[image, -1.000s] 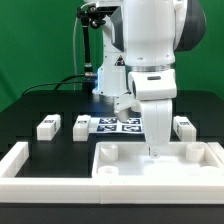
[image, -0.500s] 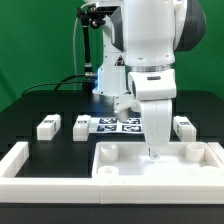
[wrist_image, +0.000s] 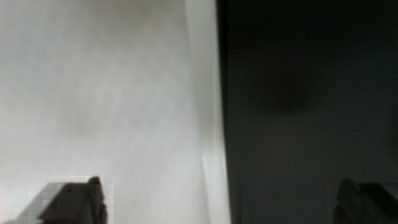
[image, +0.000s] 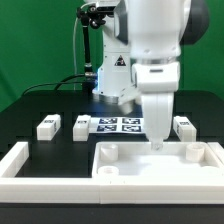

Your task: Assemble desk

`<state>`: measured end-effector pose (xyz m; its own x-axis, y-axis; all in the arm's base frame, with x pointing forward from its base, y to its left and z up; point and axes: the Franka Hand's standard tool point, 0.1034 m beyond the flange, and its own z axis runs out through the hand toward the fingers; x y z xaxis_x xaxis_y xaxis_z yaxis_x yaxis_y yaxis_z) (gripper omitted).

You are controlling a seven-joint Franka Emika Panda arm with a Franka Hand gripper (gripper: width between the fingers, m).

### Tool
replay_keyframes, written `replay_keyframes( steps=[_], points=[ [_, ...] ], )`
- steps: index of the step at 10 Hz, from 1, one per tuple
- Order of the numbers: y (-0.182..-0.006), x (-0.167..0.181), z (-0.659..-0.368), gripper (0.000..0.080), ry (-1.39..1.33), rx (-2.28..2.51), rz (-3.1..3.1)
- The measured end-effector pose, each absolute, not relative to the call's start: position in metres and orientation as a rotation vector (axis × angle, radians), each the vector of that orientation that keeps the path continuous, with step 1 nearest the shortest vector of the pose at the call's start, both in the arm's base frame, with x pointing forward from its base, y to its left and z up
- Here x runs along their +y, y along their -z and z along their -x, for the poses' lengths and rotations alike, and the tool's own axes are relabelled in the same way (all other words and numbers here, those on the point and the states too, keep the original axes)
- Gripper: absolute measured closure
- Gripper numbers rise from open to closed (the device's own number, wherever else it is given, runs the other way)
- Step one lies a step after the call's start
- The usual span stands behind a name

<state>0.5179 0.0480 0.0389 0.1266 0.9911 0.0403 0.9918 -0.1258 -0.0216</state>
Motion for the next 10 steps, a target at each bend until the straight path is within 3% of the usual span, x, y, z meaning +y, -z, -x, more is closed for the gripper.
replay_keyframes(
  steps=[3, 5, 10],
  points=[
    [-0.069, 0.083, -0.519, 0.0151, 0.028, -1.652, 2.642],
    [-0.070, 0.109, -0.516, 0.0151, 0.027, -1.406, 2.778],
    [-0.069, 0.112, -0.517, 0.0151, 0.023, -0.935, 2.961]
  ],
)
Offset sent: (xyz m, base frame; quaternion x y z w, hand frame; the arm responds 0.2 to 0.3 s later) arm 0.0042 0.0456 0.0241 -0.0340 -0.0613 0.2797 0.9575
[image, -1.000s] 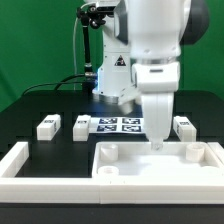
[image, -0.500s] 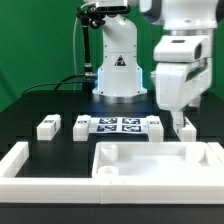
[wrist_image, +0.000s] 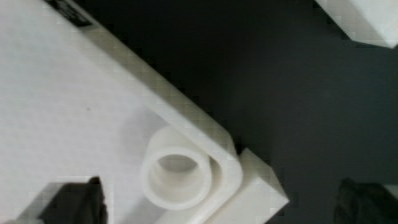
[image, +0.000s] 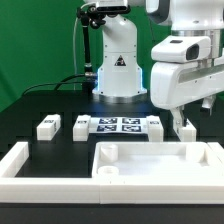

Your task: Assemble desk

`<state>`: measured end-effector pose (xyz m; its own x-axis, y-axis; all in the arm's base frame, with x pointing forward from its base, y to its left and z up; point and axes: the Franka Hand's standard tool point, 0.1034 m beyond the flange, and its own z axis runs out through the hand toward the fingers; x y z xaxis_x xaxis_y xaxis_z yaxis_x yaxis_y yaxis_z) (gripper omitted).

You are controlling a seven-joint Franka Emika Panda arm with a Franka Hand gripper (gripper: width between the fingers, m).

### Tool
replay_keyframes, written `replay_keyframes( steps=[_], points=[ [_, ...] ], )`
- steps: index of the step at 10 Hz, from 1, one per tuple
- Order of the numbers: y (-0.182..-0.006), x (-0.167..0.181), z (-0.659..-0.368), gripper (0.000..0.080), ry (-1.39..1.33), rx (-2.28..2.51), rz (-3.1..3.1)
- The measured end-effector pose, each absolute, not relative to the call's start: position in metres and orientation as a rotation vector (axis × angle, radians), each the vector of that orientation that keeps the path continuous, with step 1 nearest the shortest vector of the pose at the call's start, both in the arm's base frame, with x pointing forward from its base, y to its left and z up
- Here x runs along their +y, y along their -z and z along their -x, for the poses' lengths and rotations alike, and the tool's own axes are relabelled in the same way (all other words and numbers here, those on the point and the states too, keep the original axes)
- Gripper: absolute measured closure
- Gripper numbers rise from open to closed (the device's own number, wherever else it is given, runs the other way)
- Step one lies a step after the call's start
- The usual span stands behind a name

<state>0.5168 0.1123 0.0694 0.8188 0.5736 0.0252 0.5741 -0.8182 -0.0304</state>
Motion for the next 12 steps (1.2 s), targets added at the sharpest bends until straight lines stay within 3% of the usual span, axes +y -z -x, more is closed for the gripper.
replay_keyframes(
  steps=[4, 9, 11, 12],
  points=[
    [-0.060, 0.126, -0.502, 0.0151, -0.064, -0.133, 3.075],
    [-0.060, 0.124, -0.498, 0.0151, -0.135, -0.089, 3.071],
    [-0.067, 0.125, -0.487, 0.0151, -0.480, -0.101, 3.067],
    [-0.067, 0.127, -0.501, 0.0151, -0.492, -0.089, 3.058]
  ],
)
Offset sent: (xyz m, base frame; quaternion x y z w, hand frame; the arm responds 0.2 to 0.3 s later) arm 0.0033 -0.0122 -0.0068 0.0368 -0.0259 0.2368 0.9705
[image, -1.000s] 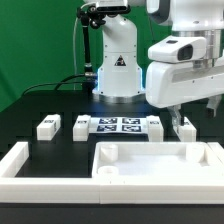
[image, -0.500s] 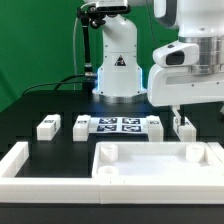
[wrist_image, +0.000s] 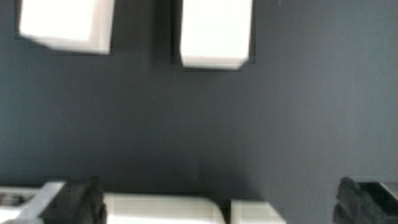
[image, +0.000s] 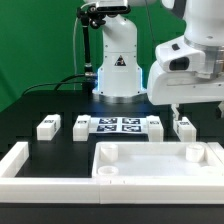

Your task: Assemble desk

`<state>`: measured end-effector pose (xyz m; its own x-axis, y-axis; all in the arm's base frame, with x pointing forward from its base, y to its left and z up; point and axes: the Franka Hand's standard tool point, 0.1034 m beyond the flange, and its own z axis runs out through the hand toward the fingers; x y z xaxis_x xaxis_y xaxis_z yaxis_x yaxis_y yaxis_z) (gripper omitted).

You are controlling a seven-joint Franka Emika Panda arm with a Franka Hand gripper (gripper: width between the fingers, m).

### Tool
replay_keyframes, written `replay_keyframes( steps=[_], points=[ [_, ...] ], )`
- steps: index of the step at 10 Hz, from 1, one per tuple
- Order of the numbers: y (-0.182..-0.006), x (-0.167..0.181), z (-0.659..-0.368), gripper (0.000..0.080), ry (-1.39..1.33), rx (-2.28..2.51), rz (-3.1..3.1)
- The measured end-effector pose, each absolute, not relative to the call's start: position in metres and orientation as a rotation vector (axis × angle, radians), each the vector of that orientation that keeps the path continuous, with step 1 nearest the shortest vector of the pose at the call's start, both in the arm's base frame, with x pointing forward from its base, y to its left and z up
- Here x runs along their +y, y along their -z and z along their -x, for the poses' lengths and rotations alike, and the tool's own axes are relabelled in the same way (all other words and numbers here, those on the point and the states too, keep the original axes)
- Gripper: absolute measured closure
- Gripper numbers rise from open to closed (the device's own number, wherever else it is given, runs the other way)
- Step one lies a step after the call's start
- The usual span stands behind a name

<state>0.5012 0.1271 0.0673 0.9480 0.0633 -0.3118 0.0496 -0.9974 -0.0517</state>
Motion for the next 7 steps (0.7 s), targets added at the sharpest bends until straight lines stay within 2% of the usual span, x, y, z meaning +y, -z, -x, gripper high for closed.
replay_keyframes(
  steps=[1, 3, 7],
  points=[
    [-0.061, 0.128, -0.499, 0.0151, -0.513, -0.047, 3.036],
    [-0.063, 0.126, -0.488, 0.0151, -0.739, -0.060, 3.001],
    [-0.045, 0.128, -0.474, 0.0151, -1.308, -0.036, 2.801]
  ],
)
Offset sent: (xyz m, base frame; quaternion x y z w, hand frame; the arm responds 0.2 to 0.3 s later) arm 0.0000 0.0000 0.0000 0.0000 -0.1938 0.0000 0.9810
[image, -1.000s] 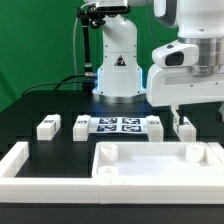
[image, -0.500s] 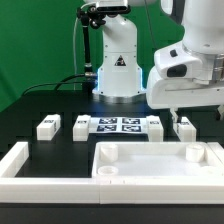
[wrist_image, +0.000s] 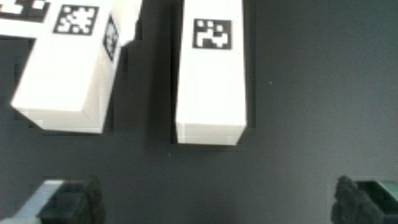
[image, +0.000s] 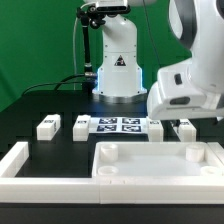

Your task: Assemble desk

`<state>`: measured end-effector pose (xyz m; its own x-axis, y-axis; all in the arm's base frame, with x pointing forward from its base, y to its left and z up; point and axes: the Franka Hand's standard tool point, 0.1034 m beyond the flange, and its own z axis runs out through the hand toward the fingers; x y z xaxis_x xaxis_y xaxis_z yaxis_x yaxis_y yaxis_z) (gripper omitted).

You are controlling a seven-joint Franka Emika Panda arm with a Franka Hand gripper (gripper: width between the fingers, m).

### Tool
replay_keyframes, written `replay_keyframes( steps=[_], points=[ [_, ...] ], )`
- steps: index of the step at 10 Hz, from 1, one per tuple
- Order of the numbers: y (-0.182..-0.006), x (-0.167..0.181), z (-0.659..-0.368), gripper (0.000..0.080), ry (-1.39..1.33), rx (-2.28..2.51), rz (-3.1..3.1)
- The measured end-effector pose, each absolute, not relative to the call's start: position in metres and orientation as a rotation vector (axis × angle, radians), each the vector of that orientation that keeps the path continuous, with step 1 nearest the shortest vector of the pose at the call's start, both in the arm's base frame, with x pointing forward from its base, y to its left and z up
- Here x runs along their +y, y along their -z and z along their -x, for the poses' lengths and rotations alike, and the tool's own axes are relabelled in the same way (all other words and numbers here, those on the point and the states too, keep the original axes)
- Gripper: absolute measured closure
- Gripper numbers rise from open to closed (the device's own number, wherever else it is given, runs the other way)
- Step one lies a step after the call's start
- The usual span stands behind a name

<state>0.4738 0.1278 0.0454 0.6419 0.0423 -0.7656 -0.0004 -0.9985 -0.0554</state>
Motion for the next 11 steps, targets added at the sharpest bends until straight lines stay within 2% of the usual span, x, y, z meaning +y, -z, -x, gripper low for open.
replay_keyframes(
  steps=[4, 11],
  points=[
    [-0.037, 0.128, -0.476, 0.0151, -1.386, -0.051, 2.760],
    [-0.016, 0.135, -0.437, 0.0151, -1.498, -0.083, 2.729]
  ],
)
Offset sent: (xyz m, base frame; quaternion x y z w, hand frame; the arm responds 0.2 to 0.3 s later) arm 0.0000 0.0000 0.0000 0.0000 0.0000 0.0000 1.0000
